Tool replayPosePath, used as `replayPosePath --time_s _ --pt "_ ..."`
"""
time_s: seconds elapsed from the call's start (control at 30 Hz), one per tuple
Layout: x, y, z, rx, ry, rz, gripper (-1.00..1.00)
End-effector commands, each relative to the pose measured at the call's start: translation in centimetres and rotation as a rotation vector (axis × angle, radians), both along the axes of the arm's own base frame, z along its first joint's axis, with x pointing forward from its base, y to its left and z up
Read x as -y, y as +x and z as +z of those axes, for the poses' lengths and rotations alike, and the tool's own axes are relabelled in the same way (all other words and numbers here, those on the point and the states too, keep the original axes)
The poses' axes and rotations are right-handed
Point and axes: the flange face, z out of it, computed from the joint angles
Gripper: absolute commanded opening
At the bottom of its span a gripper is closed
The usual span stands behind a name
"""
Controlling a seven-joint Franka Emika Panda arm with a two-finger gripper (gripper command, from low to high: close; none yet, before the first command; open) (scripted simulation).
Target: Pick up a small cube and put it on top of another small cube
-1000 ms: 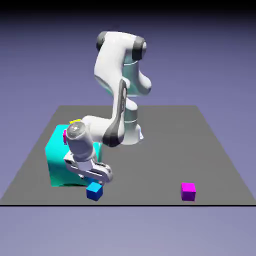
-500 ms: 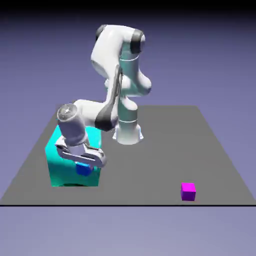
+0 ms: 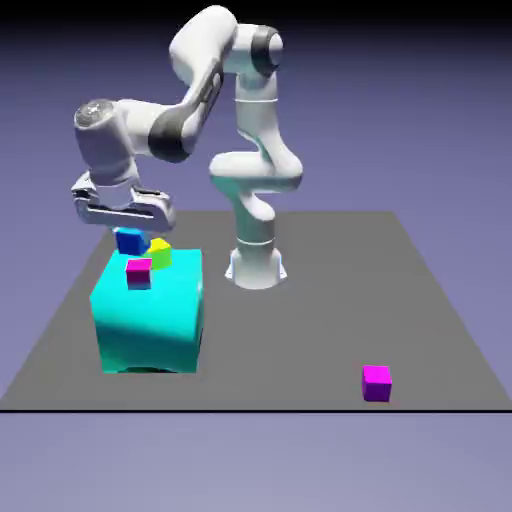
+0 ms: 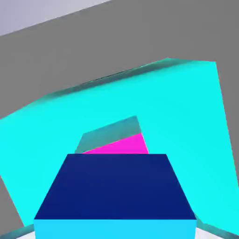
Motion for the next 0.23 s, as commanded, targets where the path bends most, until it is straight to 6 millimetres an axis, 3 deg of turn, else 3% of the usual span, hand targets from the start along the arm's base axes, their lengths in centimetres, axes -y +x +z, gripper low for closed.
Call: replayPosePath --time_s 0.0,0.03,0.17,0.2 --pt "0.0 0.0 0.0 -0.001 -0.002 0.001 1.0" --pt "0.0 0.0 0.0 -0.001 -0.002 0.001 1.0" --pt "0.4 1.2 6.3 -0.001 -0.003 0.001 1.0" --pt "0.4 1.3 6.8 -0.001 -0.002 0.001 1.0"
